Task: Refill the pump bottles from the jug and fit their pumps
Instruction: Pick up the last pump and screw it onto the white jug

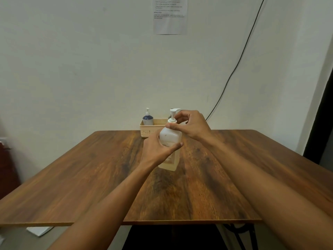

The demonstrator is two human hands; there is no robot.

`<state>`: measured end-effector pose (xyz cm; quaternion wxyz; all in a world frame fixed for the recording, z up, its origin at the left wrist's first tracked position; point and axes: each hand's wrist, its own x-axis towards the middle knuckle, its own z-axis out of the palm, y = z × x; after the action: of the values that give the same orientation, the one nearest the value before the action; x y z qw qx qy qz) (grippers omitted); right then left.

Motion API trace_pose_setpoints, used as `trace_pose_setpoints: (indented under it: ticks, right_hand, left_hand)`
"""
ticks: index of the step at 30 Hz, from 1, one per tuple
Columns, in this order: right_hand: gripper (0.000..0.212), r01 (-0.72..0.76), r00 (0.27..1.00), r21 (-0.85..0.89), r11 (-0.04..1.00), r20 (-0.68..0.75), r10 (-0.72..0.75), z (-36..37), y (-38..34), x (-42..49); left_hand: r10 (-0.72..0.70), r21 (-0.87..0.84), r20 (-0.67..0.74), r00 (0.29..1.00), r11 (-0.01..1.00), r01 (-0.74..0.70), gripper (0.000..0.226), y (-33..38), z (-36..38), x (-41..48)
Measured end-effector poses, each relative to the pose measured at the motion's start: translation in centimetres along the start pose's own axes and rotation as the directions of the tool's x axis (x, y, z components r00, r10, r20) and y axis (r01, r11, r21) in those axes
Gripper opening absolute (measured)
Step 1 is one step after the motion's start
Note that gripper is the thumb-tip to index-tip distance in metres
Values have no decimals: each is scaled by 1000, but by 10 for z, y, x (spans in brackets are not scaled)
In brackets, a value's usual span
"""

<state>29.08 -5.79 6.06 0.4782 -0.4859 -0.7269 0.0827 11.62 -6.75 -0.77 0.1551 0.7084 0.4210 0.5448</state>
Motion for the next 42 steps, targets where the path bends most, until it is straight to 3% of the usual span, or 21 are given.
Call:
trace_pose_setpoints:
  ticks: [3, 5, 12, 16, 19, 22, 24, 27, 32, 35, 37, 40, 42]
  right_hand:
    - [44, -10, 955, 124, 992, 296, -28, -19, -3, 8]
    - [37, 16, 926, 137, 990, 371, -67, -27, -6, 11]
    - [57, -56, 998, 108, 993, 39, 52, -7, -7, 1]
    - [55, -81, 997, 100, 992, -5, 82, 0, -1, -1]
    - [40, -62, 986, 133, 989, 162, 40, -11, -3, 4]
    - [41, -42, 923, 236, 971, 382, -53, -28, -5, 9]
    - [31, -14, 901, 243, 970, 425, -93, -35, -6, 11]
    - [26, -21, 936, 228, 973, 346, -61, -34, -8, 8]
    - [56, -37, 998, 5, 999, 49, 36, -14, -14, 0]
    - [57, -12, 999, -65, 998, -45, 10, -6, -12, -4]
    - [47, 6, 999, -8, 1000, 35, -5, -11, -10, -3]
    - [36, -22, 946, 259, 966, 319, -64, -32, -6, 2]
    - [33, -37, 923, 257, 966, 380, -66, -40, -8, 4]
  left_hand:
    - [3, -1, 10, 1000, 1000, -3, 71, 2, -5, 2]
    - [3, -1, 18, 1000, 1000, -3, 67, 4, -8, 4]
    - [14, 6, 12, 1000, 1000, -14, 67, 9, -10, 2]
    - [-5, -3, 37, 999, 1000, 5, 67, 5, -8, -2]
    - [-13, 5, 65, 998, 1000, 13, 68, 6, -9, -1]
    - [-11, -14, 85, 996, 1000, 12, 66, 13, -10, 0]
    - [-2, -15, 102, 995, 1000, 4, 67, 16, -11, -1]
    - [3, -5, 98, 995, 1000, -3, 69, 19, -12, -1]
    - [-23, -8, 66, 998, 1000, 23, 68, 19, -10, -5]
    - [-24, -14, 83, 996, 1000, 25, 68, 19, -9, -7]
    - [-21, -14, 99, 995, 1000, 23, 67, 20, -12, -6]
    - [-16, -3, 121, 993, 1000, 17, 64, 23, -17, -1]
    - [-11, 13, 143, 990, 1000, 9, 63, 26, -18, -1]
